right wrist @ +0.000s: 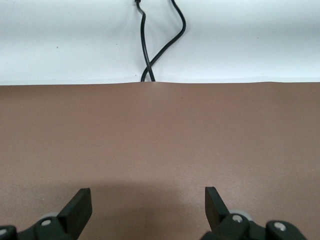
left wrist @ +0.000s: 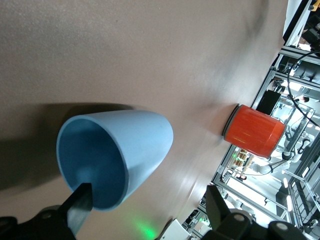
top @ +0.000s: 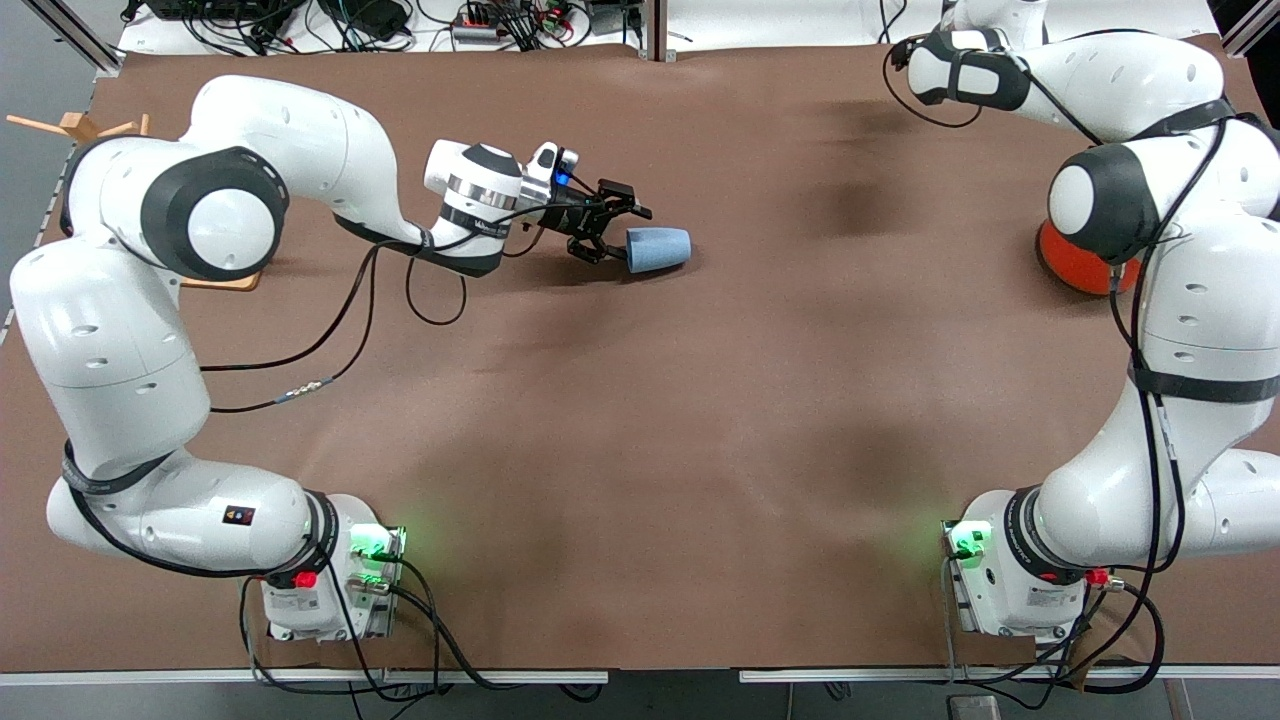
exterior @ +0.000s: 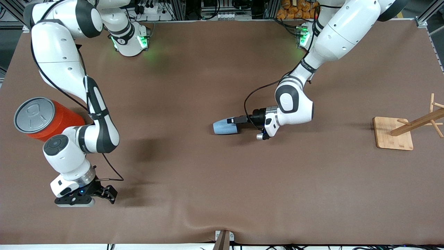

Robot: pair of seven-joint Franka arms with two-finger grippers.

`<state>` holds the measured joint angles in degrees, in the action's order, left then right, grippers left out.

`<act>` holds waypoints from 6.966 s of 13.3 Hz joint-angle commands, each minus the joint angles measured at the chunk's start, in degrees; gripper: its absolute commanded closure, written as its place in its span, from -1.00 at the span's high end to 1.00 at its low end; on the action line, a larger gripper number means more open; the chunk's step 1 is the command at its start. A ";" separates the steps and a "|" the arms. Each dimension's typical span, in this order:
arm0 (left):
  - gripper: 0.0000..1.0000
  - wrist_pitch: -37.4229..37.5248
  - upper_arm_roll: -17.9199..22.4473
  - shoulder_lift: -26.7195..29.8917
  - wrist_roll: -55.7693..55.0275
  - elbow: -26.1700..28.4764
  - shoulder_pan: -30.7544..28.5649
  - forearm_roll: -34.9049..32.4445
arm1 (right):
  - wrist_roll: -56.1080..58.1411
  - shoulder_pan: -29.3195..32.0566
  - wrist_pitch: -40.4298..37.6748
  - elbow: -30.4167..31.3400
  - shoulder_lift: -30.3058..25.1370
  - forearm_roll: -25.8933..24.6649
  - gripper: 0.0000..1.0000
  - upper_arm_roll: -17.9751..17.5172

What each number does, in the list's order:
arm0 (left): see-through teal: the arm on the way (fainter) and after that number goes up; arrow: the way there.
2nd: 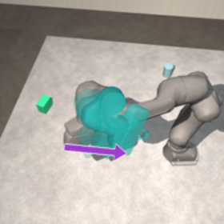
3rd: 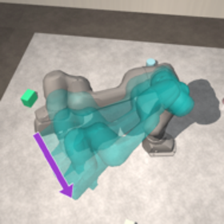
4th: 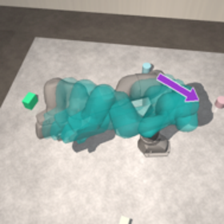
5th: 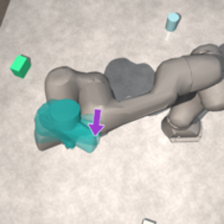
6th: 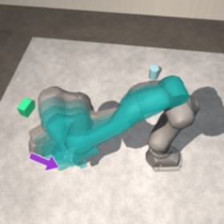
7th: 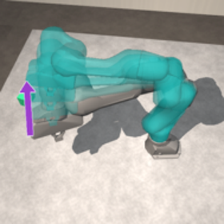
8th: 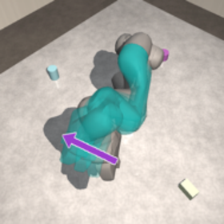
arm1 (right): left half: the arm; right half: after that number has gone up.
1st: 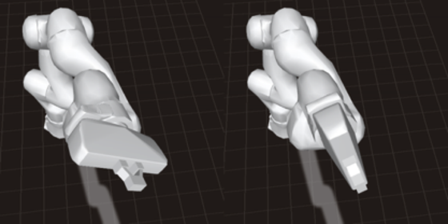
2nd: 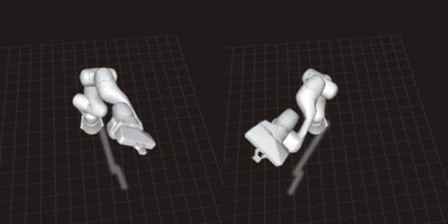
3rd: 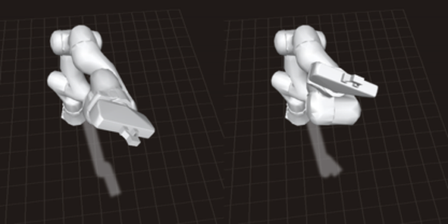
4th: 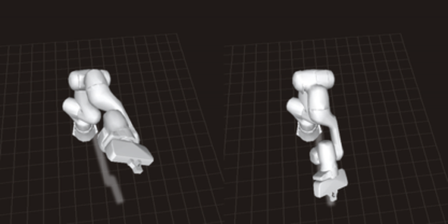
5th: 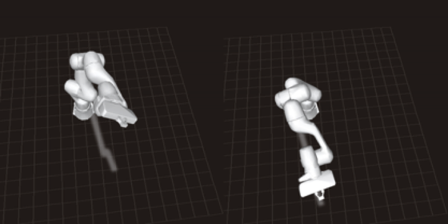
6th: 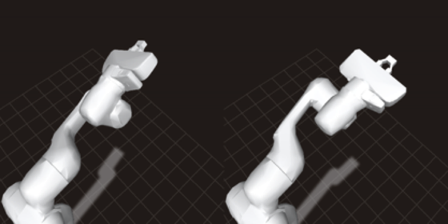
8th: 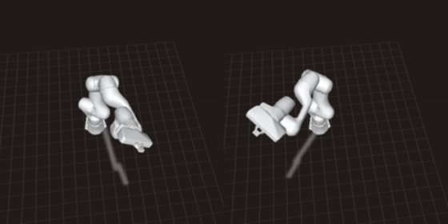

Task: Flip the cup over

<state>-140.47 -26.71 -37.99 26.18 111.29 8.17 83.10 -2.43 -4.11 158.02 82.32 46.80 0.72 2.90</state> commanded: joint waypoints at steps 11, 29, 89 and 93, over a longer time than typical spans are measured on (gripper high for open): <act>-0.87 -0.94 -0.01 -3.76 3.79 -4.86 1.76 4.44 | 1.29 3.14 3.18 30.70 -25.86 -0.81 1.00 -0.97; -1.00 -4.28 10.78 10.48 -27.64 -9.76 -8.09 -26.16 | 1.20 4.54 -15.26 32.30 -38.80 -0.81 1.00 -0.88; 1.00 34.90 14.40 46.16 -40.61 -3.62 -12.57 -84.24 | -1.52 6.74 -72.06 0.65 -43.28 -0.37 1.00 -1.05; 1.00 42.28 14.67 46.34 -38.07 -8.79 -13.62 -82.57 | -1.52 6.74 -71.45 0.65 -42.67 -0.19 1.00 -1.05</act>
<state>-102.00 -12.05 8.32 -14.61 105.49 -4.48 -0.61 -3.17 2.13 86.65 84.56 2.89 0.75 2.42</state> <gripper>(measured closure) 0.000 0.000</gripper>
